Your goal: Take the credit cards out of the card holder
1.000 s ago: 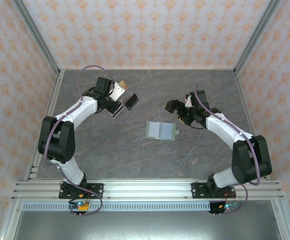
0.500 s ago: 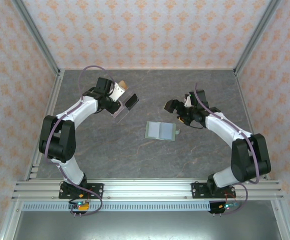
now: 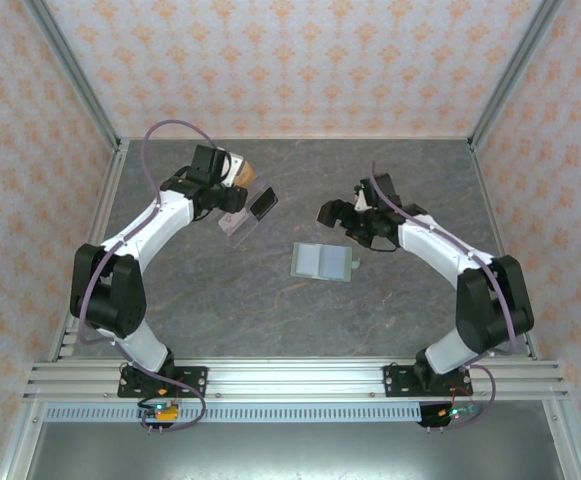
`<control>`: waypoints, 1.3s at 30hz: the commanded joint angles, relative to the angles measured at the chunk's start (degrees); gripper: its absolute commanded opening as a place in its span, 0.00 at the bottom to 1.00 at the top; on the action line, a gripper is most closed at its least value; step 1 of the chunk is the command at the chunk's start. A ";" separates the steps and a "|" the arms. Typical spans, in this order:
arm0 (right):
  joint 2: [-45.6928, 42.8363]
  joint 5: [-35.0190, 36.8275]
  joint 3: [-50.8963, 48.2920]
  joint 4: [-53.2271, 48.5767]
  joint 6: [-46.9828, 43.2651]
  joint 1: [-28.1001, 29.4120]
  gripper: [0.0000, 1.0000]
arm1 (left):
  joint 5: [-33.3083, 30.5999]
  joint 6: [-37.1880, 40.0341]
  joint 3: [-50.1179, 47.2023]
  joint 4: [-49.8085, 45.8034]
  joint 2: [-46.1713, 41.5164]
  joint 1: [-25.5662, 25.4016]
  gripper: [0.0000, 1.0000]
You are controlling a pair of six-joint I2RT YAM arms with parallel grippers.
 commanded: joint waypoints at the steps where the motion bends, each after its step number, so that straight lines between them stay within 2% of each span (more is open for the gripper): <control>1: 2.65 4.50 2.59 -6.41 -2.88 1.40 0.88 | -7.89 -14.82 1.60 -3.42 -1.00 -1.74 0.56; 6: 6.69 6.45 4.43 -9.88 -4.18 2.68 0.75 | -8.76 -23.35 0.72 -5.77 -1.18 -6.04 0.58; 9: 8.60 8.50 4.87 -11.63 -4.58 2.78 0.71 | -8.82 -28.11 0.74 -7.45 -0.95 -9.34 0.58; 13: 10.16 11.88 4.72 -13.57 -5.20 2.76 0.67 | -3.10 -37.29 -0.68 -6.89 0.27 -12.18 0.58; 16: 11.06 12.81 4.79 -14.20 -5.64 2.79 0.65 | 0.43 -40.44 -2.06 -4.22 1.66 -14.32 0.56; 23: 13.22 12.20 5.21 -14.41 -6.26 2.80 0.57 | 4.28 -43.34 -1.11 -1.21 8.92 -18.82 0.51; 26: 13.43 12.23 5.13 -14.37 -6.36 2.83 0.55 | 6.75 -44.23 -0.24 0.00 11.82 -19.83 0.49; 34: 14.16 11.41 5.23 -13.98 -6.48 2.83 0.51 | 8.16 -45.09 1.97 0.65 17.50 -21.05 0.47; 39: 14.57 11.08 5.32 -13.89 -6.61 2.84 0.49 | 10.01 -45.05 2.48 1.52 18.62 -21.06 0.38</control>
